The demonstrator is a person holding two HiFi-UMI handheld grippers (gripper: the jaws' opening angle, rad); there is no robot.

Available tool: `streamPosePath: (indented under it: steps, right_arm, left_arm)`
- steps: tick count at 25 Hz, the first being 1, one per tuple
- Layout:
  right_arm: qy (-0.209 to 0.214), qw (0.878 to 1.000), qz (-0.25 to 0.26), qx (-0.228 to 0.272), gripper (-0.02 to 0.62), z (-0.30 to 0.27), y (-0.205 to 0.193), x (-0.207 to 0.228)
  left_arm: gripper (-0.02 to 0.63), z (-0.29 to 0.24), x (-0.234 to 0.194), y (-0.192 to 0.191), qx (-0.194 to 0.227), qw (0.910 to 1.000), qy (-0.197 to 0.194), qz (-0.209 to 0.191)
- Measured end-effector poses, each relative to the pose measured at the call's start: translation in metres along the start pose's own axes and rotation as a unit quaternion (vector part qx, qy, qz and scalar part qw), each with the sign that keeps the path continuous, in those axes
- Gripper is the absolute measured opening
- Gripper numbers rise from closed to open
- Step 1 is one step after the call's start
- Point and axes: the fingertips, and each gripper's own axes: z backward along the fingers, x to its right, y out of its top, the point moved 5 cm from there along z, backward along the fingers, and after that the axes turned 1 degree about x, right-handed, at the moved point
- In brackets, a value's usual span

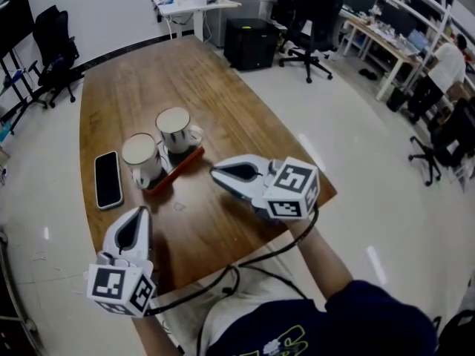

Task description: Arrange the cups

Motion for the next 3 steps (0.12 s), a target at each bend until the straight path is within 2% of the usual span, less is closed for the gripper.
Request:
streamPosePath:
  steps: [3]
  right_arm:
    - [-0.001,1.0,0.0,-0.001,0.002,-0.0004,-0.0011,0.001]
  left_arm:
    - [0.003,-0.0011,-0.0003,-0.0013,0.0,1.0,0.0,0.001]
